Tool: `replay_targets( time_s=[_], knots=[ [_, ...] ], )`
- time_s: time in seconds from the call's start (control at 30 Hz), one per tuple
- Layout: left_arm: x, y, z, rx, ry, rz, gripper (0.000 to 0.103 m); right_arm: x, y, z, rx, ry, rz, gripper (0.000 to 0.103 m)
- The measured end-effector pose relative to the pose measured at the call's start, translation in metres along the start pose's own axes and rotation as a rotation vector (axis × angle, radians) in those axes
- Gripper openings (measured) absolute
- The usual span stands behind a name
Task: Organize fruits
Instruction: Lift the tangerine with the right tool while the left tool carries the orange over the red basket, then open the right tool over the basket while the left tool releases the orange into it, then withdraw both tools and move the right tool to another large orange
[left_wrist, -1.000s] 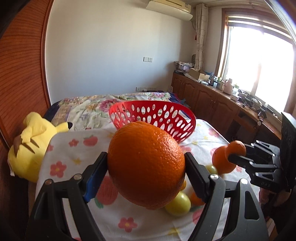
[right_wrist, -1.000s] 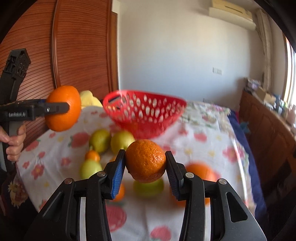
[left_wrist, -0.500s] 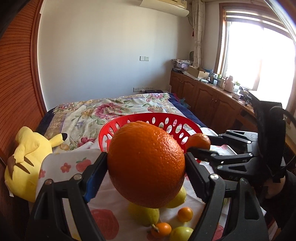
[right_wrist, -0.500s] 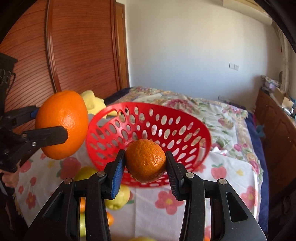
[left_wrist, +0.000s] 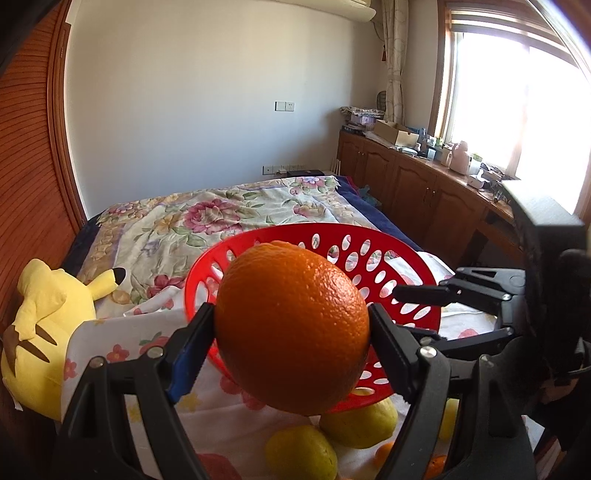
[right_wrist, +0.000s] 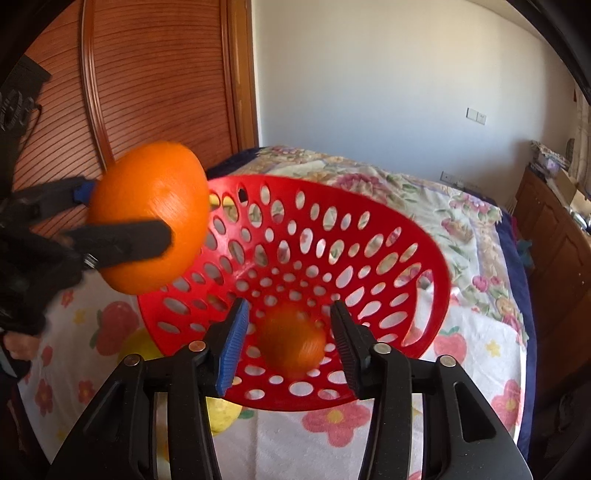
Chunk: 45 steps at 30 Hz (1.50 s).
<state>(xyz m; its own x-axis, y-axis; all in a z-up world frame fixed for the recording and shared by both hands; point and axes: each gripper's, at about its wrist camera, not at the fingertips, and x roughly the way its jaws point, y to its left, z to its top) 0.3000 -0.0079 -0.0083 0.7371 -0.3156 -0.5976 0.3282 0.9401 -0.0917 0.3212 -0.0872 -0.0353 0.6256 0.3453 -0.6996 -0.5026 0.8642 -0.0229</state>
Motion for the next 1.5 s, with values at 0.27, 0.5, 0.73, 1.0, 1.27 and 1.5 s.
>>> replay_targets(
  time_s=[0.27,0.5,0.73,1.0,1.27,1.5],
  knots=[
    [0.020,-0.002,-0.001,0.012,0.039,-0.008,0.081,-0.018,0.000,0.000,-0.016,-0.033,-0.036,0.047],
    [0.042,-0.016,-0.003,0.043,0.097,0.001,0.081,-0.042,-0.014,-0.001,0.019,-0.084,-0.057,0.048],
    [0.062,-0.025,-0.012,0.057,0.156,0.019,0.081,-0.058,-0.019,-0.007,0.028,-0.111,-0.059,0.049],
    [0.080,-0.035,-0.014,0.090,0.194,0.064,0.082,-0.060,-0.019,-0.012,0.037,-0.109,-0.055,0.053],
    [0.066,-0.036,-0.001,0.083,0.131,0.066,0.081,-0.065,-0.028,-0.023,0.072,-0.105,-0.072,0.056],
    [0.018,-0.036,-0.013,0.054,0.044,0.009,0.081,-0.088,-0.026,-0.041,0.102,-0.135,-0.102,0.060]
  ],
)
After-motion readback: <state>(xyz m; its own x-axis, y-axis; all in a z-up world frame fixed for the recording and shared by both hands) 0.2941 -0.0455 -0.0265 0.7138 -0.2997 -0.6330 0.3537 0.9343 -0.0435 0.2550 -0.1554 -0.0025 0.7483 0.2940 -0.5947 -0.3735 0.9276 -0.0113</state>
